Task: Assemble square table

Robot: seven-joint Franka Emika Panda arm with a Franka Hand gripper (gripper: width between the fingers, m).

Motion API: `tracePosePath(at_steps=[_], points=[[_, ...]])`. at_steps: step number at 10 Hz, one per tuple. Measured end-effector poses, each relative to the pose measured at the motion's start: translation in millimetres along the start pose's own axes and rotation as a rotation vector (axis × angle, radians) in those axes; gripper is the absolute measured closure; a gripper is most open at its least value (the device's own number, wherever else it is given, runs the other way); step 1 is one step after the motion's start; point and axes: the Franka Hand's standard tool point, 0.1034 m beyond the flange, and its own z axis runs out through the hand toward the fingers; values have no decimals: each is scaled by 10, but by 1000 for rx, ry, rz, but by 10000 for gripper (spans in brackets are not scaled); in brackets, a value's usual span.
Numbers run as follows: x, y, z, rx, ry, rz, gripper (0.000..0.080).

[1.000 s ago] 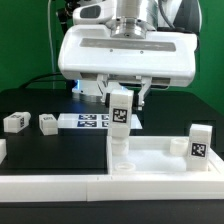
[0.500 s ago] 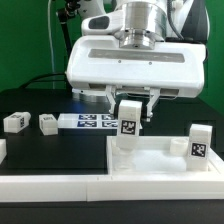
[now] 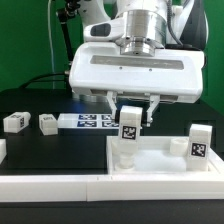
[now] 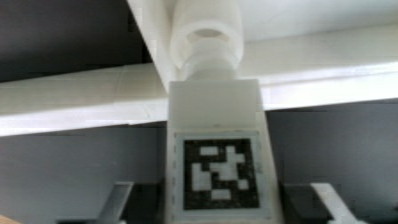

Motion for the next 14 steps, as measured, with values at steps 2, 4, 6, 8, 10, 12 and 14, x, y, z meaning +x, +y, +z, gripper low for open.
tracePosePath(at_steps=[2,4,6,8,10,12,14], points=[[-15,18,18,-4,0,-1,511],[0,55,40,-9,2,2,511],[-16,56,58,-10,-1,0,511],[-77,43,97,-13,-9,-6,511],[-118,20,121,-13,-15,-14,511],[-118,20,121,-13,-15,-14,511],[-120,22,122,-14,-16,-13,443]])
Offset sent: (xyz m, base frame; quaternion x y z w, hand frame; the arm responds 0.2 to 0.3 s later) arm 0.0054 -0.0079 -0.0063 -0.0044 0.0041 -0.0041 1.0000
